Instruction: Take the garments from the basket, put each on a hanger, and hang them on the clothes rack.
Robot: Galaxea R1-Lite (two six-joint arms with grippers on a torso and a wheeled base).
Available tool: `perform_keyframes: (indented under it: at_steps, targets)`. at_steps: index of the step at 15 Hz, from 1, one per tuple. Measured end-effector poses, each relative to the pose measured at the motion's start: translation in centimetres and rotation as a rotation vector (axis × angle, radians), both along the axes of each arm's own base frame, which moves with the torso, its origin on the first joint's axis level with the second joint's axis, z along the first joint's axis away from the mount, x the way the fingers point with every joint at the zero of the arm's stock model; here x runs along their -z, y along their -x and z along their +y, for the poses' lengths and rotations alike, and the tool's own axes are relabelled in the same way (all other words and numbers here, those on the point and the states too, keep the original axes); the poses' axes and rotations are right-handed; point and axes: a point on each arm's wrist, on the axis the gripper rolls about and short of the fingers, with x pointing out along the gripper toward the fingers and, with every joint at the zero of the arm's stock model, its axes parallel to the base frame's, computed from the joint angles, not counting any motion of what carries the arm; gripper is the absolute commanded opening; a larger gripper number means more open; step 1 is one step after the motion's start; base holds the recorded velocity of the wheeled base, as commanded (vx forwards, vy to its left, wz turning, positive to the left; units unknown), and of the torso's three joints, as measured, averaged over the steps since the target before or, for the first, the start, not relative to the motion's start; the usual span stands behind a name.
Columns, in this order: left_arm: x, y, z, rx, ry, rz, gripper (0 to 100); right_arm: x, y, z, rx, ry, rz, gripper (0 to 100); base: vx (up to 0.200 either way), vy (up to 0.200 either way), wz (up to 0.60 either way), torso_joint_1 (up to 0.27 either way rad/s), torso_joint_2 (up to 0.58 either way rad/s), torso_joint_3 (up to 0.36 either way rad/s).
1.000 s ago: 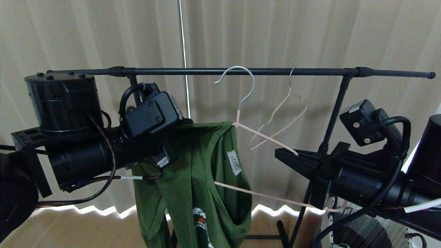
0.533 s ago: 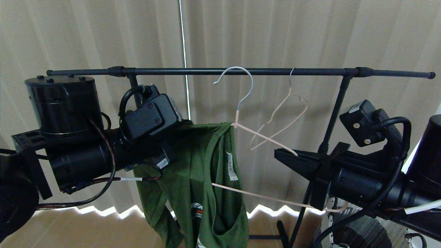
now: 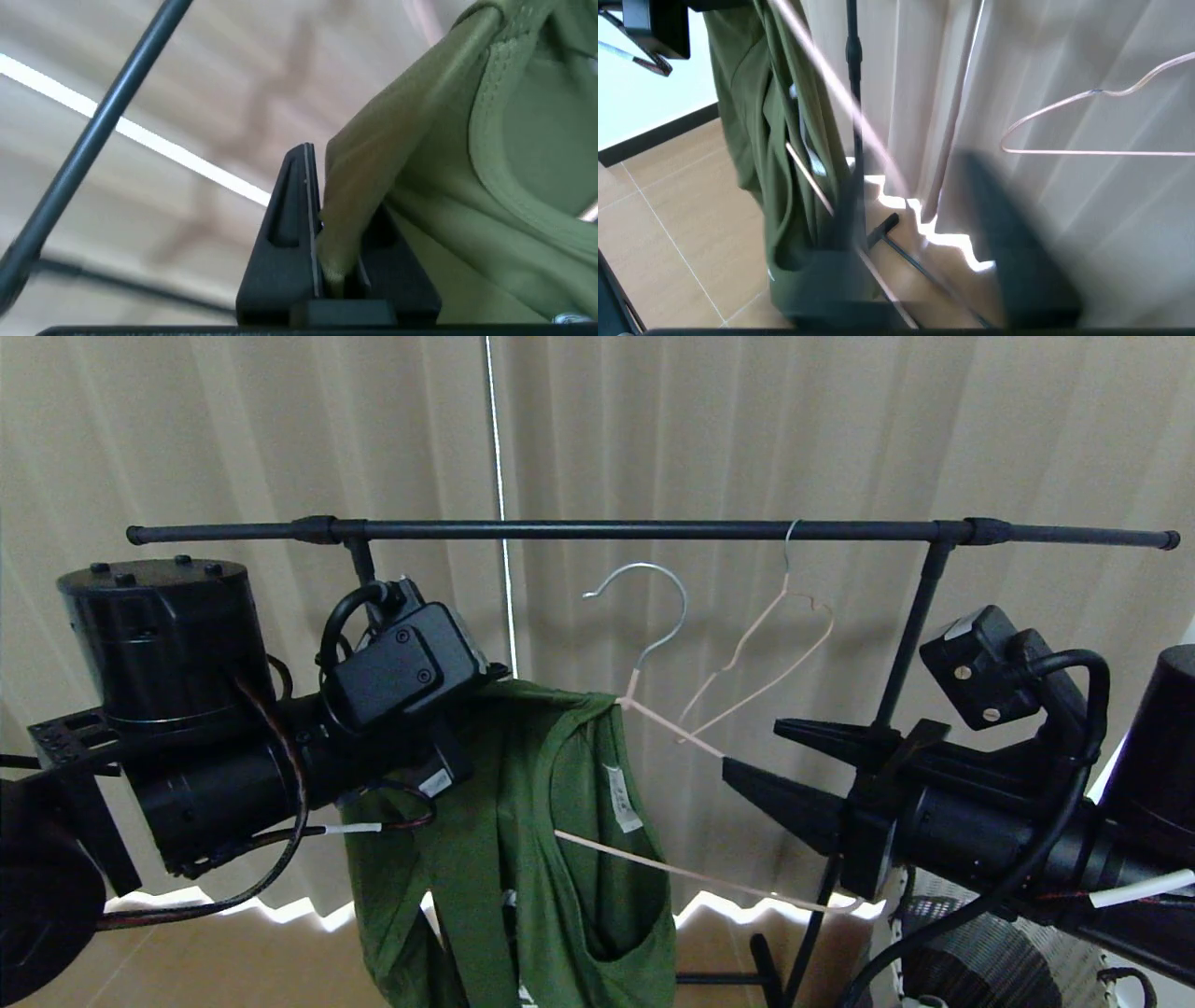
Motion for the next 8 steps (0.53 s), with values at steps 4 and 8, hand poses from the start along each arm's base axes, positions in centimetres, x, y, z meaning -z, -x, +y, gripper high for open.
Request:
perform_keyframes:
  at_steps: [4, 8]
  targets:
    - [0.3, -0.1, 0.6, -0.164, -0.023, -0.004, 0, 0.1, 0.0, 0.0, 0.003, 0.003, 0.002, 100, 0.000, 0.000, 0.00, 0.000, 0.00, 0.000]
    - [0.2, -0.5, 1.8, -0.297, -0.004, 0.001, 0, 0.1, -0.2, -0.3, 0.016, 0.018, -0.010, 100, 0.000, 0.000, 0.00, 0.000, 0.00, 0.000]
